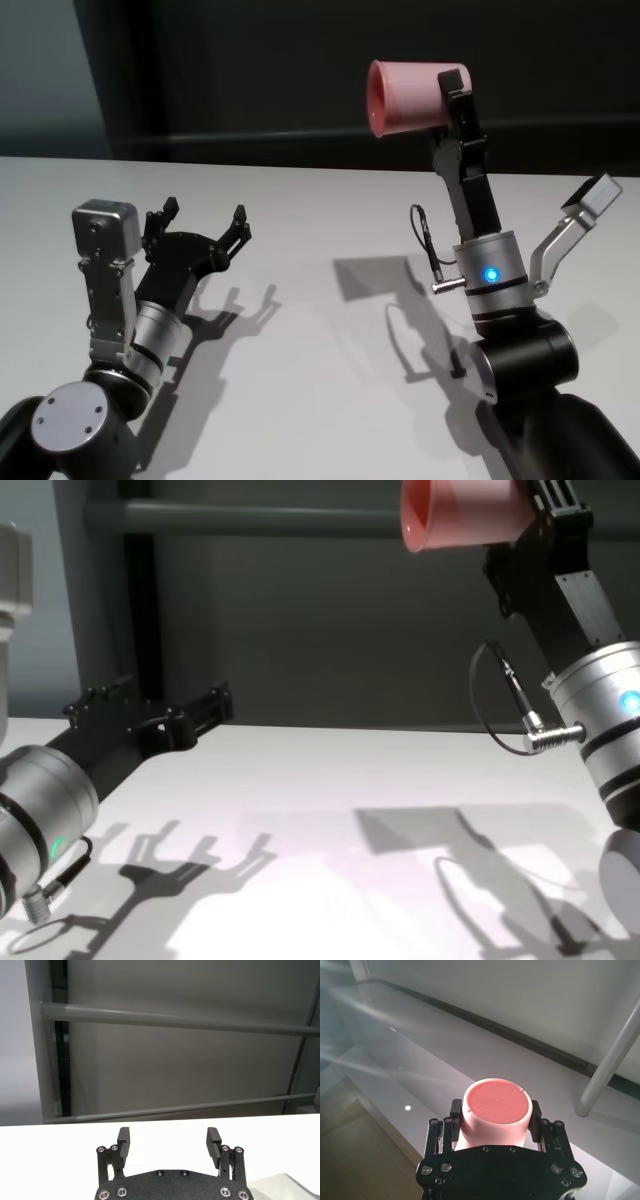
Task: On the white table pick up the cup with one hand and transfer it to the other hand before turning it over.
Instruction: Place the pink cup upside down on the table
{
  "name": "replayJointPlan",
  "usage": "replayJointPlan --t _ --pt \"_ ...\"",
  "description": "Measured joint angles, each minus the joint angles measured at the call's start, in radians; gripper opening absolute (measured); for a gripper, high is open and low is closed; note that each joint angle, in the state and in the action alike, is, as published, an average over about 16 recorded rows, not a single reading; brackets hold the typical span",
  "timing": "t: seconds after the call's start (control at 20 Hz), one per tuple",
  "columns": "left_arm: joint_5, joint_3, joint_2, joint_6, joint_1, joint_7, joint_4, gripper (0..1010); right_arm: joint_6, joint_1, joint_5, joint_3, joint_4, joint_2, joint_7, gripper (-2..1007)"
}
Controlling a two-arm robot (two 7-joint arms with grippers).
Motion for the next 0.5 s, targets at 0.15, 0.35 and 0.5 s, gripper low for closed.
replayJointPlan --t 0.15,0.35,0.5 --pt "0.000 -0.005 -0.008 -0.004 0.005 -0.011 0.009 1001 0.000 0.000 0.000 0.000 0.000 0.000 0.000 760" --pt "-0.005 -0.013 -0.016 -0.014 0.011 -0.030 0.019 1001 0.000 0.000 0.000 0.000 0.000 0.000 0.000 760" --pt "-0.009 -0.018 -0.020 -0.023 0.015 -0.040 0.023 1001 0.000 0.000 0.000 0.000 0.000 0.000 0.000 760"
